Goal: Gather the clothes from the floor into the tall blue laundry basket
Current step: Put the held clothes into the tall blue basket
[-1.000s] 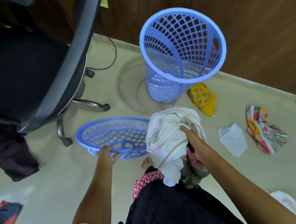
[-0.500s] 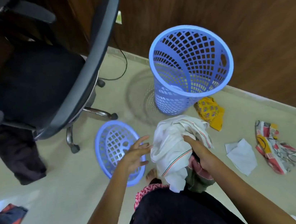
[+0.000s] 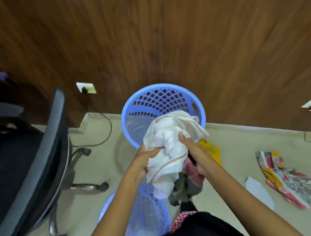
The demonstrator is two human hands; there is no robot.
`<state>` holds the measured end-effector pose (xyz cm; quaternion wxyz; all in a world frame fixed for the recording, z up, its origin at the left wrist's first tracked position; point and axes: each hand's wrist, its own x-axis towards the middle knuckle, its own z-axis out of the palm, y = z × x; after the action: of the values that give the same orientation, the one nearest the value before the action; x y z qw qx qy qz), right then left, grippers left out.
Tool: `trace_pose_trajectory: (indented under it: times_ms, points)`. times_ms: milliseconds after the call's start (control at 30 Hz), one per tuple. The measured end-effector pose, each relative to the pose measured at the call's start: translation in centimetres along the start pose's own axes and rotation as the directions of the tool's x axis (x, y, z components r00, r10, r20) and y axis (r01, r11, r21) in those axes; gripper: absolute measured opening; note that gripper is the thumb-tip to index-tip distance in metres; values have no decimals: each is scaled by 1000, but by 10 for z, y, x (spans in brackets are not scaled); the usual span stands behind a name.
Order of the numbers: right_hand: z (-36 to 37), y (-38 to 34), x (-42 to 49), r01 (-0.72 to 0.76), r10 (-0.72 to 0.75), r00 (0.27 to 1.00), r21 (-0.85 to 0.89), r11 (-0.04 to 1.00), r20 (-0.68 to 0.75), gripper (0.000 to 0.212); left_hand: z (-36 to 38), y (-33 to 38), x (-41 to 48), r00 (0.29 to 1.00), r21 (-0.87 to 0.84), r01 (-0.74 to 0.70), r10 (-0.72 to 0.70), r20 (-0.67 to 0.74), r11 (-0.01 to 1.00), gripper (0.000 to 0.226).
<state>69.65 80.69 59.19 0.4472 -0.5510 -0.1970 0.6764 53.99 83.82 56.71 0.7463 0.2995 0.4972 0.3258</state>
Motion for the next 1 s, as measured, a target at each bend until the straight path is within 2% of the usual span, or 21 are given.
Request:
trace_pose_trajectory:
  times_ms: [33,67,133,200,267,367,400,467,533,600,633,700,733,767,833,867,933,1000]
  points:
    - [-4,-12,12,39,-39,999,-20,999,-36,6,-3,7,11,991,5,-52,53,-120,999,61]
    - [-9,-23,26,57,-60,996,-40,998,-65,5,-5,19,20,984,22,-82,84,-159,996,50]
    - [-25,-42,50,68,-78,990,-86,994,-120,15,8,50,44,970,38,-110,116,-212,993,26]
    - [-42,-61,72,78,-97,984,-123,989,-150,24,13,75,63,963,38,-140,145,-227,989,21]
    - [-54,-82,91,106,-130,980,-159,982,-153,23,14,91,82,924,23,-230,225,-307,973,11]
    - [-59,-102,113,143,-164,972,-131,981,-167,26,16,103,108,845,32,-340,320,-428,940,57]
    - [-60,-106,118,142,-160,972,-110,984,-171,27,19,104,114,828,55,-339,325,-456,939,66]
    - [-60,-113,127,150,-157,975,-54,987,-159,27,17,102,133,812,144,-310,340,-474,940,65]
    - [-58,-119,138,174,-172,972,-1,985,-158,27,6,97,152,829,241,-258,342,-441,936,77]
    - [-53,-123,146,198,-190,968,33,980,-166,27,-13,85,179,873,361,-119,271,-406,925,105]
    - [-50,-126,149,207,-198,966,41,977,-168,27,-13,86,183,893,470,-21,228,-388,882,117]
    - [-44,-130,155,221,-211,968,64,973,-140,28,0,91,178,925,708,146,159,-346,691,127]
    - [-38,-135,159,228,-217,969,83,970,-121,27,7,97,179,946,789,150,145,-290,596,126]
    - [-33,-138,162,233,-224,970,94,968,-94,26,16,100,177,966,830,109,138,-217,546,123]
    - [-18,-144,171,241,-238,970,114,964,-42,26,26,106,183,994,849,-10,101,-51,528,114]
    - [-11,-146,173,239,-239,971,141,961,-16,26,31,110,185,996,827,-74,87,30,557,104]
    - [-2,-148,177,220,-225,974,171,961,13,27,41,118,189,992,743,-129,96,87,657,66]
    - [0,-146,178,182,-182,983,104,978,-6,29,45,124,191,989,622,-97,148,-30,777,39]
